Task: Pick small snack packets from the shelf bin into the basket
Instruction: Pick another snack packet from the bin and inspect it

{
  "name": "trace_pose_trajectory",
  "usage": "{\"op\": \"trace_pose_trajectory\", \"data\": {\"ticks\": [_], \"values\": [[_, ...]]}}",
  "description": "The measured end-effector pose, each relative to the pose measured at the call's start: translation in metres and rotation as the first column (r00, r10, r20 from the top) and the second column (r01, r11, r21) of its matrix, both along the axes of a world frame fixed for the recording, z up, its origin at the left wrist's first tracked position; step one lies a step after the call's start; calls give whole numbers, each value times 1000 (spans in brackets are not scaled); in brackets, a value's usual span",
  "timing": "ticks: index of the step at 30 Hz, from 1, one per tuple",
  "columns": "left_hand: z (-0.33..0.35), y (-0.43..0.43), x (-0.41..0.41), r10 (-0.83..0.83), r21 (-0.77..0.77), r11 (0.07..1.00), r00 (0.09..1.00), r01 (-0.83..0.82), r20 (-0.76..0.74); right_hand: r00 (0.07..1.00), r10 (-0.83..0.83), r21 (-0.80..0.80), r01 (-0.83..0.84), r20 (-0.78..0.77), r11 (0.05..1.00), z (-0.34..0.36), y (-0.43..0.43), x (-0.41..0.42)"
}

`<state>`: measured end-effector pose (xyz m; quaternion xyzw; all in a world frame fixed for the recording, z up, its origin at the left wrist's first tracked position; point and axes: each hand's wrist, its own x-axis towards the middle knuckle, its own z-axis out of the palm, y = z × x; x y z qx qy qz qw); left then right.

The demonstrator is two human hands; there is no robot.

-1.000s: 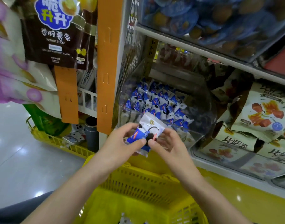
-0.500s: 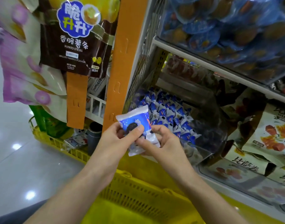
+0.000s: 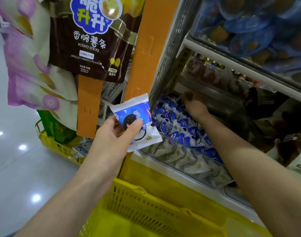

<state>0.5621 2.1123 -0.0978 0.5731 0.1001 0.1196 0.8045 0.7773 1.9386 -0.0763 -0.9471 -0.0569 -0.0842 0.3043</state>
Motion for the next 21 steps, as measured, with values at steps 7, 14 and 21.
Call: {"op": "trace_pose_trajectory", "data": {"ticks": [7,14,21], "values": [[-5,-1,8,-5,44,999,1000,6,-21,990,-104,-181,85,-100,980,-20,4,42],[-4,-4,9,-33,58,998,999,33,-16,985,-156,-208,137,-76,968,-23,5,56],[-4,-9,7,-73,48,996,997,75,-29,963,-156,176,118,221,977,4,0,14]]}}
